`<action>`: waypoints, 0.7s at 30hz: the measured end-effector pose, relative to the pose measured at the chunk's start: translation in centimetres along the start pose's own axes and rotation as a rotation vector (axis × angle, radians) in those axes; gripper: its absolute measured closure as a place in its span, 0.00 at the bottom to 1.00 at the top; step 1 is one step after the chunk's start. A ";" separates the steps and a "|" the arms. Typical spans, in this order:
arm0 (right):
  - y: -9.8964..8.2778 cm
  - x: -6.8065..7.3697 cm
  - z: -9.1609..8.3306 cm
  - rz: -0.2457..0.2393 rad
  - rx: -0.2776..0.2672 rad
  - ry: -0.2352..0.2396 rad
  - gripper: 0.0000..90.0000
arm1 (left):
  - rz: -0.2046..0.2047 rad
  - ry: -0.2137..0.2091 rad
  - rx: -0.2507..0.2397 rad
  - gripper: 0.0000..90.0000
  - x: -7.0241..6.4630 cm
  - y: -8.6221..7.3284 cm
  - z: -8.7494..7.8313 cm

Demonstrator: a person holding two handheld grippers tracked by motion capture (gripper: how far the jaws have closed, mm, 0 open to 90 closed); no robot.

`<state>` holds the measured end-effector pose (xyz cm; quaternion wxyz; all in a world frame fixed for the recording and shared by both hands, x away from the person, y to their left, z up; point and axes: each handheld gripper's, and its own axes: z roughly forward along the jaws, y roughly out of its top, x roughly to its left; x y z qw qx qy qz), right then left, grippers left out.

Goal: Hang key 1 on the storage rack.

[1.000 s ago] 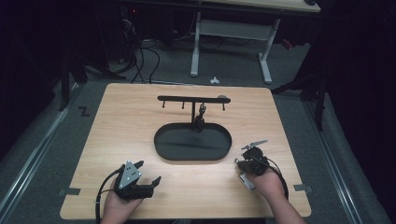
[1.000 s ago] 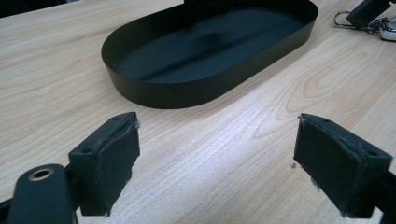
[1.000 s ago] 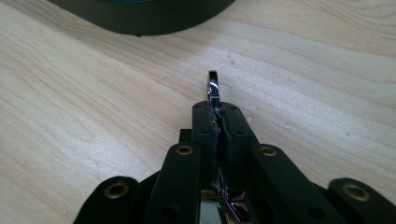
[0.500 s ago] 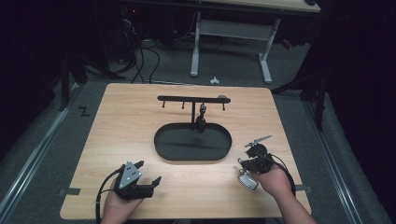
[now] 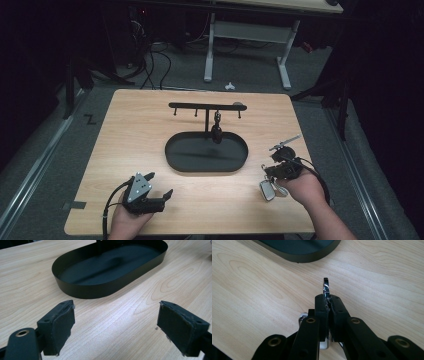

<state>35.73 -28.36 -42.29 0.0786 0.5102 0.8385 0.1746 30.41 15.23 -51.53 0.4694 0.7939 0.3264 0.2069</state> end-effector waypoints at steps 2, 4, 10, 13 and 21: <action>0.1 0.0 -0.5 -0.006 0.002 -0.003 0.96 | 0.001 -0.001 -0.003 0.17 0.0 0.0 0.0; 0.3 0.0 -1.1 -0.002 0.001 -0.007 0.96 | 0.001 -0.003 -0.004 0.17 -0.1 0.0 0.0; 1.0 0.0 -2.5 -0.012 -0.007 -0.025 0.96 | 0.006 -0.005 -0.007 0.17 -0.2 0.1 0.0; 1.4 0.0 -3.0 -0.018 -0.013 -0.032 0.96 | 0.008 -0.005 -0.006 0.17 -0.2 0.0 0.0; 2.7 0.4 -4.1 -0.030 -0.029 -0.038 0.96 | 0.004 -0.006 -0.009 0.17 -0.1 0.0 -0.1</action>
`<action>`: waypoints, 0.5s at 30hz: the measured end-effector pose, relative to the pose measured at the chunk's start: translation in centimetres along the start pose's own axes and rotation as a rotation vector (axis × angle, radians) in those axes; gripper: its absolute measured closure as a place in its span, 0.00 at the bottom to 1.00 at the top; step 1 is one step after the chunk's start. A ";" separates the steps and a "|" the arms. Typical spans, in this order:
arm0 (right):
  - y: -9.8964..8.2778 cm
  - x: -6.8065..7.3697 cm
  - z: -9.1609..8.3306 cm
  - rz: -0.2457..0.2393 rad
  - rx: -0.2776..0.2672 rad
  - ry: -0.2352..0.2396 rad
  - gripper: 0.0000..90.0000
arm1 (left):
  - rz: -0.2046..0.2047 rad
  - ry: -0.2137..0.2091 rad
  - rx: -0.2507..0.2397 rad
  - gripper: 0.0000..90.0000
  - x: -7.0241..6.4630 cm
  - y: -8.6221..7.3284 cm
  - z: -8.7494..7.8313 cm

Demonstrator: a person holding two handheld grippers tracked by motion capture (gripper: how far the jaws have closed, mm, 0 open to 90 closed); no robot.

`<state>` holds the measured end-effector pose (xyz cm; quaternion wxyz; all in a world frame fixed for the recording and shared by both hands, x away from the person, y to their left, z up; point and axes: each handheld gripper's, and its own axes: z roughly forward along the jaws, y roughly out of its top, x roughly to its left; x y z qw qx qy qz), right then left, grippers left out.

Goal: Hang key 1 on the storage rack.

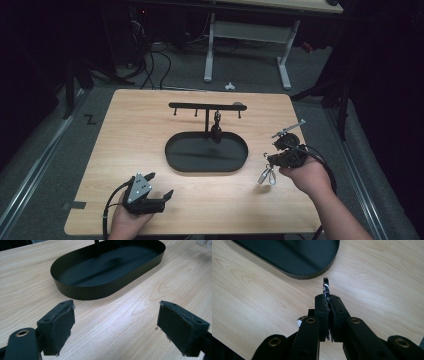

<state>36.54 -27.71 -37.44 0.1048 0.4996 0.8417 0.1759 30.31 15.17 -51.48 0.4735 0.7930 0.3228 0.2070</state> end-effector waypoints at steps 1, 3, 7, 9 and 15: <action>0.1 0.0 -0.1 -0.002 -0.001 -0.003 0.96 | 0.000 0.000 -0.001 0.17 0.0 0.0 0.0; 0.6 0.2 -0.4 -0.004 -0.003 -0.007 0.96 | 0.000 0.000 -0.001 0.17 0.0 0.0 0.0; 1.3 0.3 -0.9 -0.013 -0.007 -0.013 0.96 | -0.001 0.002 -0.003 0.17 0.1 0.0 -0.1; 1.7 0.5 -1.1 -0.017 -0.009 -0.016 0.96 | -0.002 0.004 -0.004 0.17 0.1 0.0 -0.1; 2.8 0.9 -1.7 -0.019 -0.020 -0.017 0.96 | -0.002 0.004 -0.003 0.17 0.2 0.0 -0.1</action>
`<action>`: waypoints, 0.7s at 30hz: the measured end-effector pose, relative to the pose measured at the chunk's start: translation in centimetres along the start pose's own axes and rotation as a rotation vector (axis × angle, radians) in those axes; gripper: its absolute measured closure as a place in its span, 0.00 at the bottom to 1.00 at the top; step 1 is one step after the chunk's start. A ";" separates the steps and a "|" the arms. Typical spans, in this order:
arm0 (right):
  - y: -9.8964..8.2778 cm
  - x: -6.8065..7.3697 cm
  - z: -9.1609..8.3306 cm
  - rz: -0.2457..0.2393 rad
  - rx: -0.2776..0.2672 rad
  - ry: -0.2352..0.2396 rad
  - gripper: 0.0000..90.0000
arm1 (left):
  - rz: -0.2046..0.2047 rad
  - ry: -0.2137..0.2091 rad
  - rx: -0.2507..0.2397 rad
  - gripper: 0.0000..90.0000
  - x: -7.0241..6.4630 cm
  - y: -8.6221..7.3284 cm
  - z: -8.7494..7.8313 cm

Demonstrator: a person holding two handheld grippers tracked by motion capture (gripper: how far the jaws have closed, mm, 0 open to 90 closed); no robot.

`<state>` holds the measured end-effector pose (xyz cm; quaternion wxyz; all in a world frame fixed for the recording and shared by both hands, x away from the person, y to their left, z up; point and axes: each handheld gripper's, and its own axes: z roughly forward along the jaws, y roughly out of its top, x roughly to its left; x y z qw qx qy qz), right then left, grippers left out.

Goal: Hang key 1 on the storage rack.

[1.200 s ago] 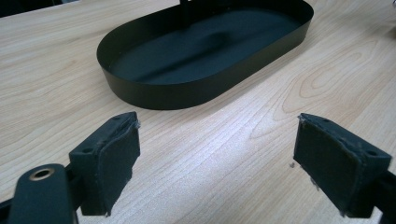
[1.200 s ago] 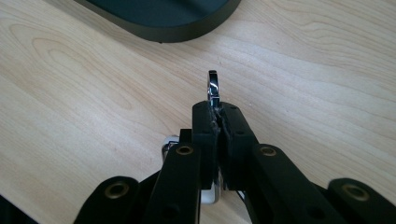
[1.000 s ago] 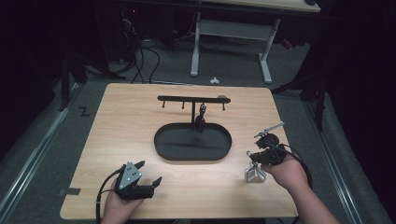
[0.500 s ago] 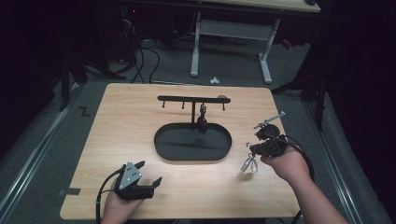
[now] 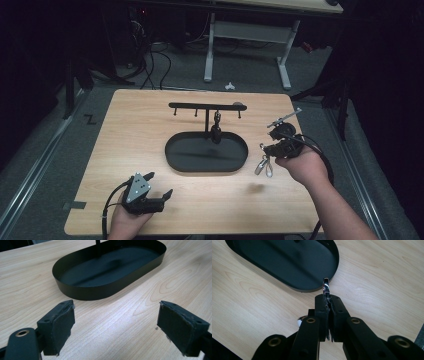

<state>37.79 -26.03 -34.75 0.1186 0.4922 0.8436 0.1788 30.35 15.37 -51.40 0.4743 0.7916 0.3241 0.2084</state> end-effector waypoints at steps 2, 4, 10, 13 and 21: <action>0.2 0.1 -0.1 -0.002 -0.004 -0.001 0.96 | 0.001 -0.001 0.001 0.17 0.0 0.0 0.0; 0.6 0.2 -0.2 -0.007 -0.005 -0.005 0.96 | 0.002 -0.001 0.002 0.17 0.0 0.0 -0.1; 1.3 0.4 -0.3 -0.012 -0.010 -0.007 0.96 | 0.000 0.000 -0.002 0.17 0.0 0.0 -0.1; 1.8 0.5 -0.2 -0.011 -0.011 -0.001 0.96 | 0.000 -0.002 0.000 0.17 0.0 0.0 -0.1; 2.9 0.6 -0.2 -0.021 -0.028 0.004 0.96 | 0.000 0.001 -0.001 0.17 0.0 0.0 -0.1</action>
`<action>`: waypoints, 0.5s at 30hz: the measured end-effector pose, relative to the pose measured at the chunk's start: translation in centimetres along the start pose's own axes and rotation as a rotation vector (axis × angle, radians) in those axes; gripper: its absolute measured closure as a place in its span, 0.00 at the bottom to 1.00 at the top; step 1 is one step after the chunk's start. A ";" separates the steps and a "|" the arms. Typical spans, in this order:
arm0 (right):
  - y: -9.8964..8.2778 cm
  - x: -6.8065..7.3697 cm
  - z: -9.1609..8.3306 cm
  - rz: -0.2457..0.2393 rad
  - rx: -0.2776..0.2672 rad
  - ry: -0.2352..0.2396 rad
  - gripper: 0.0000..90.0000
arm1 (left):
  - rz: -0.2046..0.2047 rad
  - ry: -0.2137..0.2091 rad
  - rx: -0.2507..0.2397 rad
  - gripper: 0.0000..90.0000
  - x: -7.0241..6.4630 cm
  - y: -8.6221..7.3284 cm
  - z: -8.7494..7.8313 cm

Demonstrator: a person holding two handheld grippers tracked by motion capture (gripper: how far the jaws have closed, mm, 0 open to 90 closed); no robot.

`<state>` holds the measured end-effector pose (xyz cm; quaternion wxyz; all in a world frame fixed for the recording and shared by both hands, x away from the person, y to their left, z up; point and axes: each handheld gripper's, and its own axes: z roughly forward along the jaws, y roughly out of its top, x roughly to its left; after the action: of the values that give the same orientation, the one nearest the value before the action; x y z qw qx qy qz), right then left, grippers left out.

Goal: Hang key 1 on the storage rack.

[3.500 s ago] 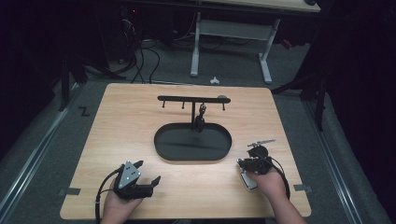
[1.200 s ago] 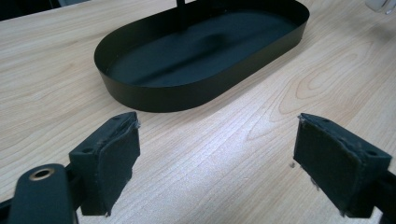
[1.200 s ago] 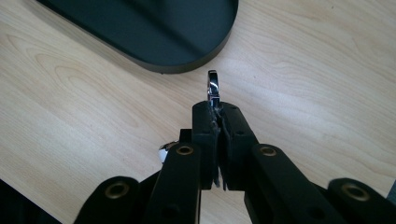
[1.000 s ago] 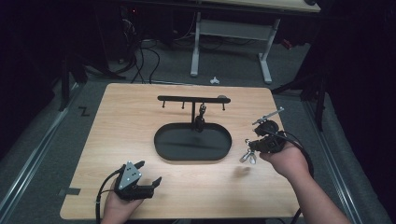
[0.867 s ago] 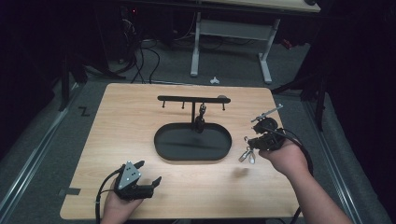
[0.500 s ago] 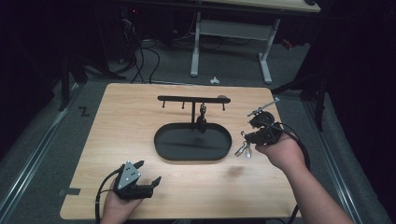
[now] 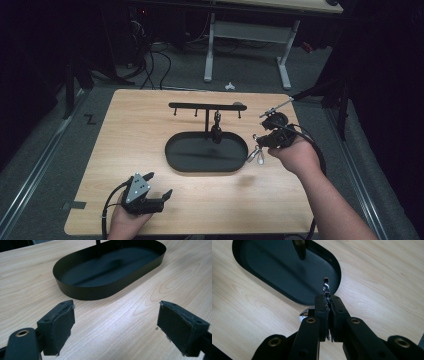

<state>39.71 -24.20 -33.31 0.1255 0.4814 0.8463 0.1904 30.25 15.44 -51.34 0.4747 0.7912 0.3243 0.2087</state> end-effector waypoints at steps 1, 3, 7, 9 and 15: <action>0.1 0.0 -0.1 0.005 0.000 0.000 0.96 | 0.001 0.000 0.000 0.17 0.0 0.0 0.0; 0.5 0.0 -0.2 0.001 -0.007 0.002 0.96 | 0.001 0.001 0.001 0.17 0.0 0.0 0.0; 1.1 -0.1 -0.4 0.007 -0.007 -0.003 0.96 | 0.002 0.001 0.001 0.17 0.0 0.0 0.0; 1.5 -0.1 -0.5 0.000 -0.011 -0.002 0.96 | 0.003 0.002 0.001 0.17 0.0 0.0 0.0; 2.5 0.0 -0.8 -0.002 -0.021 -0.005 0.96 | 0.000 0.006 -0.001 0.17 0.1 -0.1 -0.2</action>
<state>41.30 -23.18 -31.54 0.1331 0.4796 0.8444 0.1981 30.13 15.70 -51.34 0.4740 0.7903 0.3259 0.2111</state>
